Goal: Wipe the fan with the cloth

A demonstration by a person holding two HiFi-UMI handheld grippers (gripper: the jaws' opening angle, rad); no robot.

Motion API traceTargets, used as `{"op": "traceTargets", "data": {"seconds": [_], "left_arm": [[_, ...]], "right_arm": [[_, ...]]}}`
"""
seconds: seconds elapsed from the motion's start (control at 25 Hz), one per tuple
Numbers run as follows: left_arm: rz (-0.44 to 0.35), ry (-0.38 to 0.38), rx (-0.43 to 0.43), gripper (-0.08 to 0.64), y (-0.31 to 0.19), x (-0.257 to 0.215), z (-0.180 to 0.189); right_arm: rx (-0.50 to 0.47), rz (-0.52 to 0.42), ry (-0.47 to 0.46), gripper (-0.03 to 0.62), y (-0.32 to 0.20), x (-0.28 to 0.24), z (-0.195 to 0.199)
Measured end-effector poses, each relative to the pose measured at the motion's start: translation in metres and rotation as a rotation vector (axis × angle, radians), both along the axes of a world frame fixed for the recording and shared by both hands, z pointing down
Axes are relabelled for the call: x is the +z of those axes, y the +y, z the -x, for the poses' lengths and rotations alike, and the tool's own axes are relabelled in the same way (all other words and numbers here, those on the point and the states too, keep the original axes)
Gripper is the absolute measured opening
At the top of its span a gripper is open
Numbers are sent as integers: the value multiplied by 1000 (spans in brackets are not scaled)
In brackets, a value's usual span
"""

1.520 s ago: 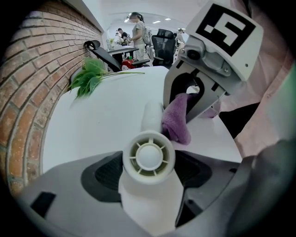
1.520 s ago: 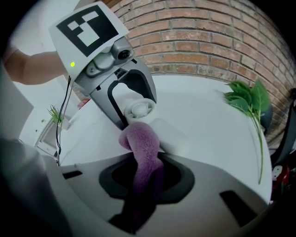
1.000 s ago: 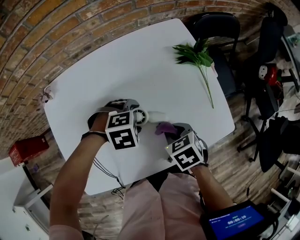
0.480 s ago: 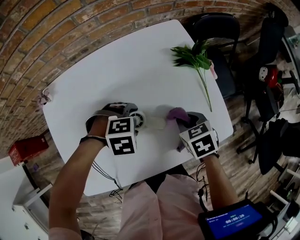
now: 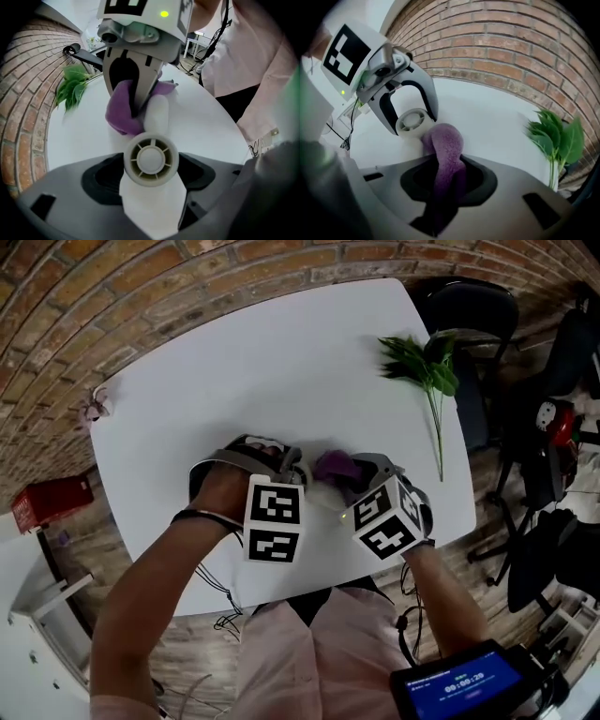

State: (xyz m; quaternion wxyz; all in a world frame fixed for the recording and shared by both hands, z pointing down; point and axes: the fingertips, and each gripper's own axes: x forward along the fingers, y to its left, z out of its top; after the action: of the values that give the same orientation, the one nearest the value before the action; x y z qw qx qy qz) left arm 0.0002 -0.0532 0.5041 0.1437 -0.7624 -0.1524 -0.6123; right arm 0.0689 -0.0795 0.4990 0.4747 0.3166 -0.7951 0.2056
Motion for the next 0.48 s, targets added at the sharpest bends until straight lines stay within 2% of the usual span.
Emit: {"op": "traceTargets", "data": {"seconds": [0.12,0.32,0.4,0.48], "left_arm": [[-1,5,3,359,0,1,0],[-5,-6,11,362,1,4,0],[-5,-11,9,365,2,5,0],[-6,-12,6,367,2,6,0]], "right_arm": [[-127,12,6,81,4,1,10],[-509,14,39,78,20,0,15],[-626,15,48,78,25,-2,15],[-702,24,52,77,30,-3,12]]}}
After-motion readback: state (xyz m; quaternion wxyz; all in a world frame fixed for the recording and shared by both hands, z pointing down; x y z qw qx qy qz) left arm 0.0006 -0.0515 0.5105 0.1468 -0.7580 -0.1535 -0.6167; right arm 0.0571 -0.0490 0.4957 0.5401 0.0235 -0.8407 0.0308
